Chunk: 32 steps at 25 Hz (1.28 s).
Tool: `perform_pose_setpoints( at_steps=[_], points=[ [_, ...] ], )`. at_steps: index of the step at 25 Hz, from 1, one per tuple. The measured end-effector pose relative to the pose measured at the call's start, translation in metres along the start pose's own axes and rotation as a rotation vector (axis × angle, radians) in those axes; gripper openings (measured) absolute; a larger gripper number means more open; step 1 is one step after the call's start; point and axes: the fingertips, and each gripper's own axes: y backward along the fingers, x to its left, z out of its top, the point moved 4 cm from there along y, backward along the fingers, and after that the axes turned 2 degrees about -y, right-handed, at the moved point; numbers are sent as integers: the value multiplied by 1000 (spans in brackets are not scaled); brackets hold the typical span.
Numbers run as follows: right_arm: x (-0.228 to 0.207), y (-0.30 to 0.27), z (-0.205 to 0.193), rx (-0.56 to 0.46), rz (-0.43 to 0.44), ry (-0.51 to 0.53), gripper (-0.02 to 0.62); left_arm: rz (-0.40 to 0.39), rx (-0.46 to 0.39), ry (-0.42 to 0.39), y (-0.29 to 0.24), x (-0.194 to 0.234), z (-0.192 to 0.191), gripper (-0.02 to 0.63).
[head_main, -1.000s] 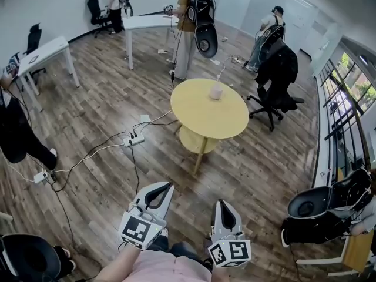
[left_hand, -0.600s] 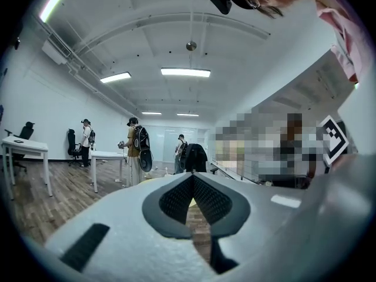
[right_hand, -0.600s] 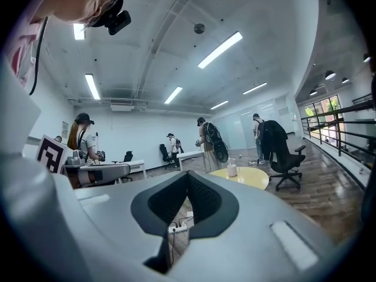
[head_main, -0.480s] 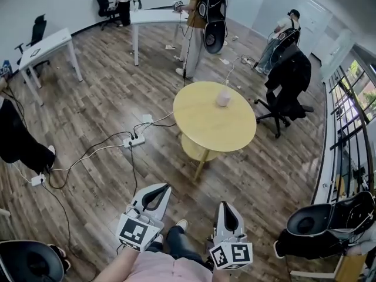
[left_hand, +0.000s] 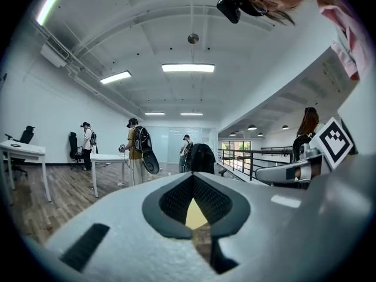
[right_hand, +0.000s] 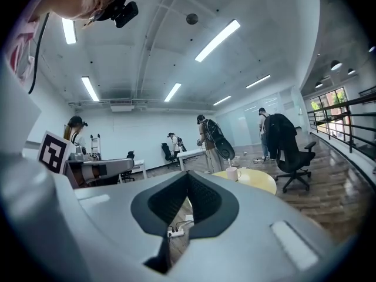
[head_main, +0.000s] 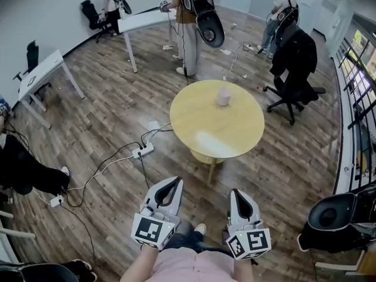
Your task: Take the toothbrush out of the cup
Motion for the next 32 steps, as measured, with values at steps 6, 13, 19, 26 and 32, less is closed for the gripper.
perform_pose_setpoints(
  at_steps=[6,13,19,26,32],
  points=[
    [-31,-60,4,11,-10,-8,3,23,12,-19,-63,30,-4,-5],
    [-64,-151,33,0,-67,3,3,-45,-1,-41,-152,84,4,-5],
    [-77,-203,46,16,-98,-5,3,-85,6,1,-205,114,5,-5],
    [-117,-247,43,69,-109,-33,3,-71,55,53,-264,132,-13,-5],
    [-174,-292,56,89,-75,-25,3,-27,71,51,-327,139,-17,-5]
  ],
)
